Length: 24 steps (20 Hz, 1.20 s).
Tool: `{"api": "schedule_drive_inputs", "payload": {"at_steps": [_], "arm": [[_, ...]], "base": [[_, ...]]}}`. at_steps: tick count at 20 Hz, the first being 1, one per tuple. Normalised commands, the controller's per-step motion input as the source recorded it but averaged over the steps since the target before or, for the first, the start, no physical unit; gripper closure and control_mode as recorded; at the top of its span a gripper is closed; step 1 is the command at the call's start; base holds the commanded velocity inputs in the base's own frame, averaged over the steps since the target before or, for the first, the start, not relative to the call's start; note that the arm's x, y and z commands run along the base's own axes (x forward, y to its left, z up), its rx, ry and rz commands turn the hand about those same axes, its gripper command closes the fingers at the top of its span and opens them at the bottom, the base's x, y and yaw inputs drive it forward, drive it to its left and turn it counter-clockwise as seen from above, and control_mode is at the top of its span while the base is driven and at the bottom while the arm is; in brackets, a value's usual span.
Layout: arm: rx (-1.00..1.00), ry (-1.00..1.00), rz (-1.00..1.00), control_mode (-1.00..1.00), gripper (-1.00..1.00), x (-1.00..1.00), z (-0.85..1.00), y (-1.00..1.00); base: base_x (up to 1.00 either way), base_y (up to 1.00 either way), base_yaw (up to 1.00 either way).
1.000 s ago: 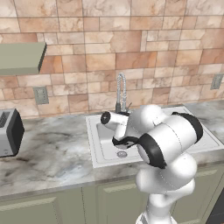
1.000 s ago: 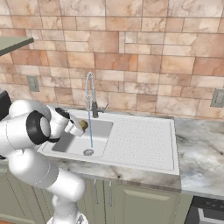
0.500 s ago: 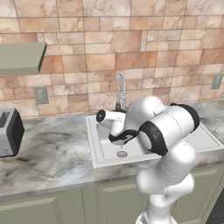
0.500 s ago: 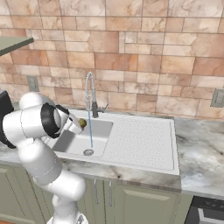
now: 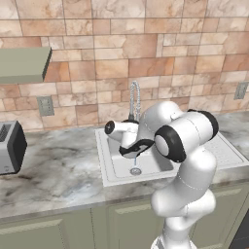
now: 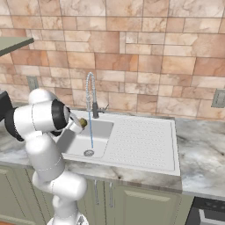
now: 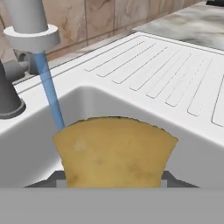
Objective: Soak the sponge with water for a few seconds and then drop it inside the sink.
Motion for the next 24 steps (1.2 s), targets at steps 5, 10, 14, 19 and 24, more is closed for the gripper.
{"api": "schedule_drive_inputs", "payload": {"at_steps": [5,10,14,19,24], "arm": [[-0.03,0.00,0.00,-1.00,1.00,0.01,0.00,0.10],[-0.05,0.00,0.00,-1.00,1.00,0.00,0.00,0.19],[-0.03,0.00,-0.01,-1.00,1.00,0.00,0.00,0.07],[-0.01,0.00,-0.01,-1.00,1.00,0.01,0.00,0.00],[0.00,0.00,-0.01,-1.00,1.00,0.00,-0.03,0.00]], "base": [[0.00,0.00,0.00],[0.00,0.00,0.00],[0.00,0.00,0.00],[0.00,0.00,0.00],[0.00,0.00,0.00]]}}
